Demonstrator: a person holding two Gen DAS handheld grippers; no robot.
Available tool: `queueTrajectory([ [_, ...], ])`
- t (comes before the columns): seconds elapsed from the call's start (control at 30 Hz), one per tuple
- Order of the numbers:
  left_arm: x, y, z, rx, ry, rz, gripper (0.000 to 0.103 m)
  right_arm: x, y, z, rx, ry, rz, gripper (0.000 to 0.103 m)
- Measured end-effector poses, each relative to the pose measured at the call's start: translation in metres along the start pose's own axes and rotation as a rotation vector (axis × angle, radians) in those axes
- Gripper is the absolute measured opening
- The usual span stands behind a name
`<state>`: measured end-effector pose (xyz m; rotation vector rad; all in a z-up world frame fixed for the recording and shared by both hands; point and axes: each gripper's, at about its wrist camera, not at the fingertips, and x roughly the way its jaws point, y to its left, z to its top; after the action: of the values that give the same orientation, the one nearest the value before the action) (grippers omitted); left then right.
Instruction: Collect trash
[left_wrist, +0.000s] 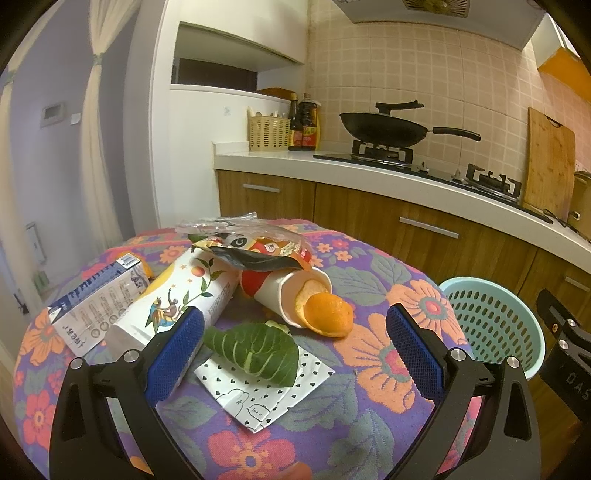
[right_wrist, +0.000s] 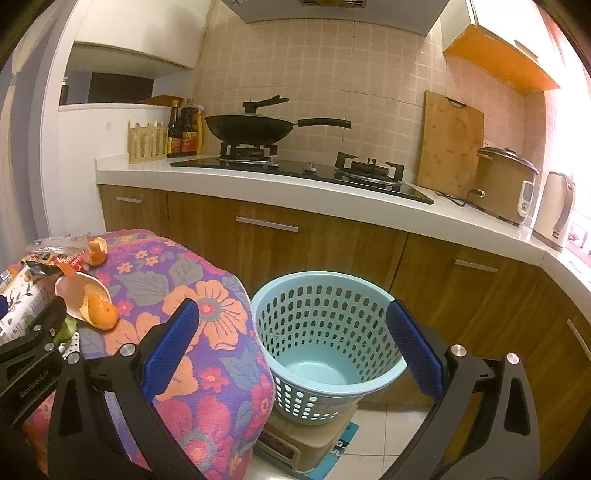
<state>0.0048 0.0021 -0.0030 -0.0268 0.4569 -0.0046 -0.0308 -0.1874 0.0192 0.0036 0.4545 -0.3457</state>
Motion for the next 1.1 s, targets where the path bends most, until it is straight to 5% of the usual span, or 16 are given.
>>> queueTrajectory([
  [0.67,-0.001,0.011,0.002,-0.050,0.005,-0.025,0.096,-0.002,0.007,-0.002,-0.017,0.006,0.012,0.097],
  [0.9,-0.032,0.052,-0.006,-0.138,0.000,0.005,0.085,-0.014,0.038,-0.004,-0.074,-0.011,0.173,0.095],
  [1.1,-0.067,0.122,-0.003,-0.169,-0.019,0.141,0.081,-0.022,0.081,-0.006,-0.137,0.020,0.348,0.075],
])
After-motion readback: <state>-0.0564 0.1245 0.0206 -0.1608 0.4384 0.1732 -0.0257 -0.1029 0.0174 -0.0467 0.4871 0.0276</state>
